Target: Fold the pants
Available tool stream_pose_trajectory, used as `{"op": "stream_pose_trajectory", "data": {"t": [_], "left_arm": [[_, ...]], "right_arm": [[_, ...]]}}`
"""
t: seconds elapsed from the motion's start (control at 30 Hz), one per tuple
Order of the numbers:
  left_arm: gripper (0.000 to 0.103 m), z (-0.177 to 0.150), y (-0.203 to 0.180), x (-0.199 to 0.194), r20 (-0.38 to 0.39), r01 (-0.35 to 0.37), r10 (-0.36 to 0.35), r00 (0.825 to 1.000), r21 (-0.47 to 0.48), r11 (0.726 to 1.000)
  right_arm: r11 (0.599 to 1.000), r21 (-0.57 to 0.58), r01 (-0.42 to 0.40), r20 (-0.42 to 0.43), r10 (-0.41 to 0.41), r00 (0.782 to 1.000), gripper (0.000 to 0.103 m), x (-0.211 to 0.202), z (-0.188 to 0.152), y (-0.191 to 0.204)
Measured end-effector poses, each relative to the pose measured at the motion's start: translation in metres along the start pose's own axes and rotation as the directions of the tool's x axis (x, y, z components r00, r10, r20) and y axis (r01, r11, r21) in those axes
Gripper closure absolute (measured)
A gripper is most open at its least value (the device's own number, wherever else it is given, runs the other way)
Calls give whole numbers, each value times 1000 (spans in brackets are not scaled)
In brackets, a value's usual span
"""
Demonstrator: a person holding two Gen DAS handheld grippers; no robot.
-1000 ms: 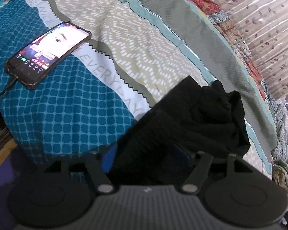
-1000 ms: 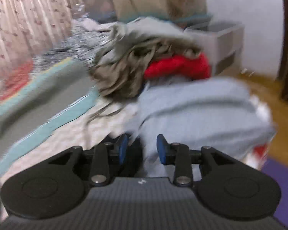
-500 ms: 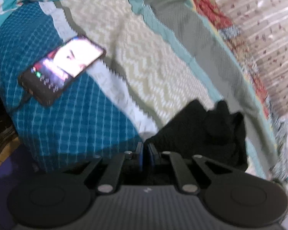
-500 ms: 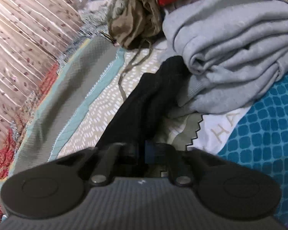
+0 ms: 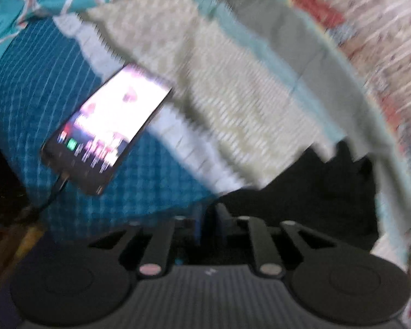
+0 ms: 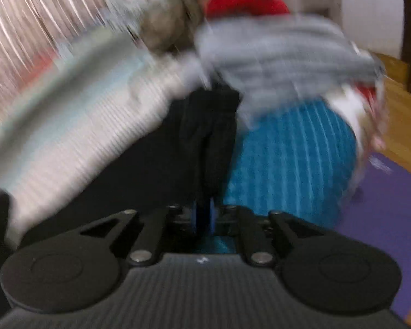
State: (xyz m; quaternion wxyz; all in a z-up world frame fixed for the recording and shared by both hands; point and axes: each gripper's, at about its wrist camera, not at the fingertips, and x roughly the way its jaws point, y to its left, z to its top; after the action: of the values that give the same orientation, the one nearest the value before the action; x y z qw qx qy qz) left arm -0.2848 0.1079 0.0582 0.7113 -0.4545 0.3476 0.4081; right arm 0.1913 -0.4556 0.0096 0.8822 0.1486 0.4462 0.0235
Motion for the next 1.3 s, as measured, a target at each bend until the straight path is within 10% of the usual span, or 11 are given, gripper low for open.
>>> {"op": "stream_pose_trajectory", "data": {"t": [0.1, 0.27, 0.4, 0.57, 0.77, 0.93, 0.97, 1.03, 1.07, 1.13, 1.3], "left_arm": [[66, -11, 11, -1, 2, 16, -16, 1000, -21, 1000], [61, -9, 35, -36, 74, 92, -86, 994, -83, 992], [62, 4, 43, -76, 248, 130, -98, 964, -114, 985], [56, 35, -22, -67, 271, 104, -140, 952, 144, 984], [18, 51, -143, 22, 189, 116, -252, 949, 534, 837], [0, 42, -205, 96, 70, 145, -259, 963, 677, 722], [2, 39, -213, 107, 40, 165, -260, 965, 680, 714], [41, 33, -225, 125, 16, 164, -244, 970, 696, 700], [87, 31, -230, 131, 13, 146, -218, 976, 705, 694], [95, 26, -226, 136, 21, 118, -180, 983, 680, 723], [95, 51, -173, 63, 249, 132, -291, 924, 507, 852]], "right_arm": [[997, 78, 11, 37, -14, 999, 65, -16, 9, -4], [979, 117, 165, 278, -192, 941, 61, -60, 22, 5], [997, 23, 74, 314, -77, 946, 61, -73, 17, 38], [976, -173, -135, 205, 170, 964, 61, -53, 17, 112], [841, -397, -366, -37, 384, 923, 61, -17, 8, 219], [629, -617, -472, -191, 462, 866, 38, -4, -4, 333], [582, -651, -487, -218, 471, 854, 37, -1, -8, 358], [512, -673, -534, -284, 487, 826, 36, 6, -15, 400], [475, -662, -580, -341, 498, 797, 36, 12, -19, 424], [437, -639, -633, -413, 500, 761, 36, 26, -29, 464], [277, -752, -598, -468, 414, 781, 36, 59, -71, 542]]}}
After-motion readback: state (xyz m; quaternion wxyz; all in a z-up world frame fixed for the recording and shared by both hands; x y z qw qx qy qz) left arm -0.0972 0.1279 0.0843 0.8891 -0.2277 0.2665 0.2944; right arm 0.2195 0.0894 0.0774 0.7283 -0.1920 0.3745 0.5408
